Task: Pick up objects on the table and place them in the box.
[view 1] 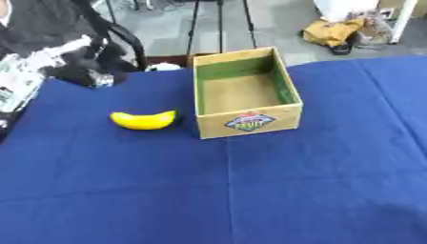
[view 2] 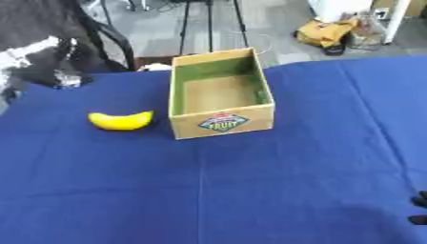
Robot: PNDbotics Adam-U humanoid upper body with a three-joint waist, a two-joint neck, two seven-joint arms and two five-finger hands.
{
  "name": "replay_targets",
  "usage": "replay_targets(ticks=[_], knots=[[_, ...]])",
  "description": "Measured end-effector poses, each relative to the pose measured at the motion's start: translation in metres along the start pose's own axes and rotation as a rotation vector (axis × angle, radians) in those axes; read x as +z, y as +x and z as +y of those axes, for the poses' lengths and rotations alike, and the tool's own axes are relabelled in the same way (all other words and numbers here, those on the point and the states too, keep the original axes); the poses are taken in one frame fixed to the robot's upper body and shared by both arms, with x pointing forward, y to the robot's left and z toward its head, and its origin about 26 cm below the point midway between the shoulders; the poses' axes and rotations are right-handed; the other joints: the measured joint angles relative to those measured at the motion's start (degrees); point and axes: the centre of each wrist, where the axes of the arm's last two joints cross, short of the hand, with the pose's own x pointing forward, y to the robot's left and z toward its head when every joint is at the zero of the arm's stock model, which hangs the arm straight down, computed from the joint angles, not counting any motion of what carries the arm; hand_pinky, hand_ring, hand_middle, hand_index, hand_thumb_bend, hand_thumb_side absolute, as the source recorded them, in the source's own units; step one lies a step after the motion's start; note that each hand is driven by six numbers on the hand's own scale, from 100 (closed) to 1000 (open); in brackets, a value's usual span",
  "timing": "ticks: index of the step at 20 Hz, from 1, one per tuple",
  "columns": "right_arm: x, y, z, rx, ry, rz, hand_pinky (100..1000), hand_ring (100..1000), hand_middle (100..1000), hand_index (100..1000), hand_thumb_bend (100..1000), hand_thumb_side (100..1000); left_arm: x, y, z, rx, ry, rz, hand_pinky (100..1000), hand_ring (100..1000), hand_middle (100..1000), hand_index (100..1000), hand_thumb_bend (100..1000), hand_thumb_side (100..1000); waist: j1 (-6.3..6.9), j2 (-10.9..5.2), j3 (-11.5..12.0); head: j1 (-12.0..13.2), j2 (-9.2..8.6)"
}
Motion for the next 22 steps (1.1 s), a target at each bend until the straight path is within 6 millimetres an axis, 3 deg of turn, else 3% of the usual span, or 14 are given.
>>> replay_targets(ticks=[2,7,14,22], knots=[[0.000,0.000,0.000,0.000,0.000,0.000,572,714,651,708,100,914,-0.012,-0.003,-0.018,-0.161,-0.045,0.049,688,661,638,787,548,424,-0.01,-0.02,0.00,-0.06,0.16],[0.000,0.000,0.000,0.000,0.001,0.000,572,714,651,708,100,913,-0.024,-0.009,-0.047,-0.367,-0.102,0.073,685,654,626,778,532,387,-0.18,-0.09,0.01,-0.17,0.39],[0.000,0.000,0.000,0.000,0.001,0.000,572,714,651,708,100,912,-0.028,-0.011,-0.057,-0.406,-0.091,0.034,681,645,617,773,487,376,-0.31,-0.15,0.01,-0.16,0.40],[0.000,0.000,0.000,-0.001,0.001,0.000,572,714,651,708,100,912,-0.030,-0.010,-0.062,-0.391,-0.105,0.025,685,648,624,782,473,477,-0.35,-0.18,-0.07,-0.15,0.40]])
